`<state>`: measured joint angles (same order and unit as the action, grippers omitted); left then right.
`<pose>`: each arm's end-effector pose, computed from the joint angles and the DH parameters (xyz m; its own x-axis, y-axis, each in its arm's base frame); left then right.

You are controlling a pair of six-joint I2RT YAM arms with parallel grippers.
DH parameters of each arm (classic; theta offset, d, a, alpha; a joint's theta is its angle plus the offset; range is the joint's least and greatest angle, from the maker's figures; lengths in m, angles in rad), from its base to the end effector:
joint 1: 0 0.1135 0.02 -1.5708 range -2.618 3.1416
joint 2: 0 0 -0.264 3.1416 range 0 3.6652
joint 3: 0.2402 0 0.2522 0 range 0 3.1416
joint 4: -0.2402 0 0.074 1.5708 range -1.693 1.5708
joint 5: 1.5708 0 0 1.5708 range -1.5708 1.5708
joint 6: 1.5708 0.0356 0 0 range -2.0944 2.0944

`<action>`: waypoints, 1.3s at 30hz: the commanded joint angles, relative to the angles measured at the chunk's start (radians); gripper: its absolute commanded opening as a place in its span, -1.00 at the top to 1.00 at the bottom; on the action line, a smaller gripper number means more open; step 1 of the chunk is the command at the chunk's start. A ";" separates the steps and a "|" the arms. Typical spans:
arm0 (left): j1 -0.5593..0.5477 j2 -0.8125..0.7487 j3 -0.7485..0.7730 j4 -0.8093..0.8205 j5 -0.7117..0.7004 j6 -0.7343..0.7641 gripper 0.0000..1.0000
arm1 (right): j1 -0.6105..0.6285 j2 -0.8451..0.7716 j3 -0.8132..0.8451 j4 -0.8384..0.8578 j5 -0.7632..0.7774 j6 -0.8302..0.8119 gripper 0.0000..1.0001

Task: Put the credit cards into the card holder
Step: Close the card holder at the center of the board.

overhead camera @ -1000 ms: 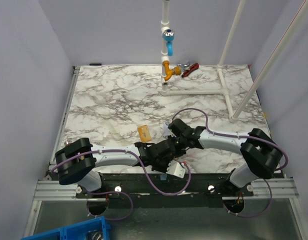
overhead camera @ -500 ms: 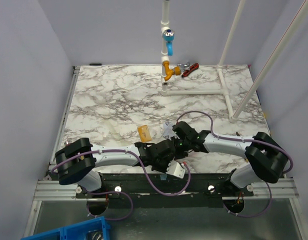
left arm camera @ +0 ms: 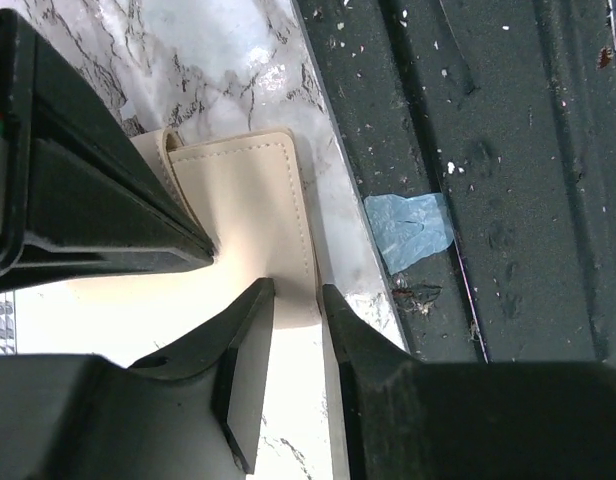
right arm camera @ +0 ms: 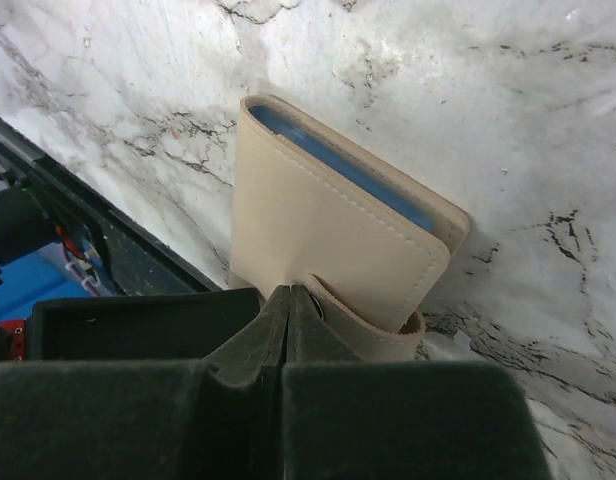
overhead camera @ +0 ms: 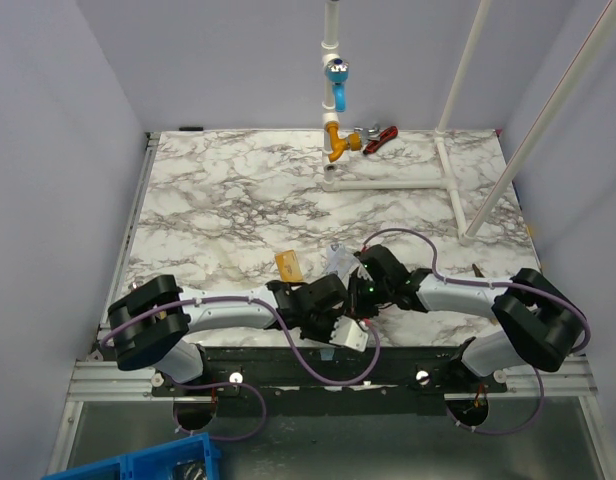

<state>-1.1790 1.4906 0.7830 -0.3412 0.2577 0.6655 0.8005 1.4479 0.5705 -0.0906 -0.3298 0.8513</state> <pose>0.0978 -0.2605 0.1690 0.3214 0.7856 -0.5286 0.9455 -0.2966 0.1341 0.1668 0.1885 0.1368 -0.9849 0.0068 -0.1730 -0.1003 0.7920 0.6022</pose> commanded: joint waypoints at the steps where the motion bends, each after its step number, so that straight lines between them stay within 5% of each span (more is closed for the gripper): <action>1: 0.029 -0.050 0.020 -0.048 0.008 0.002 0.40 | -0.036 0.061 -0.114 -0.124 0.067 -0.042 0.99; 12: 0.184 -0.112 0.125 -0.196 0.173 -0.010 0.24 | -0.055 0.093 -0.073 -0.187 0.105 -0.059 0.96; 18: 0.245 -0.163 0.121 -0.232 0.232 -0.012 0.24 | -0.055 0.012 0.066 -0.292 0.064 -0.069 0.23; 22: 0.325 -0.214 0.115 -0.274 0.292 -0.005 0.24 | -0.054 -0.017 0.158 -0.363 0.036 -0.075 0.13; 31: 0.436 -0.331 0.073 -0.307 0.295 0.009 0.25 | -0.055 -0.055 0.308 -0.499 0.001 -0.084 0.12; 39: 0.453 -0.348 0.065 -0.286 0.297 -0.031 0.25 | -0.054 -0.038 0.288 -0.596 0.157 -0.103 0.48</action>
<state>-0.7338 1.1530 0.8673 -0.6327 0.5129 0.6594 0.7506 1.4052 0.8833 -0.5957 -0.2661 0.7647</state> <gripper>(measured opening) 0.374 0.310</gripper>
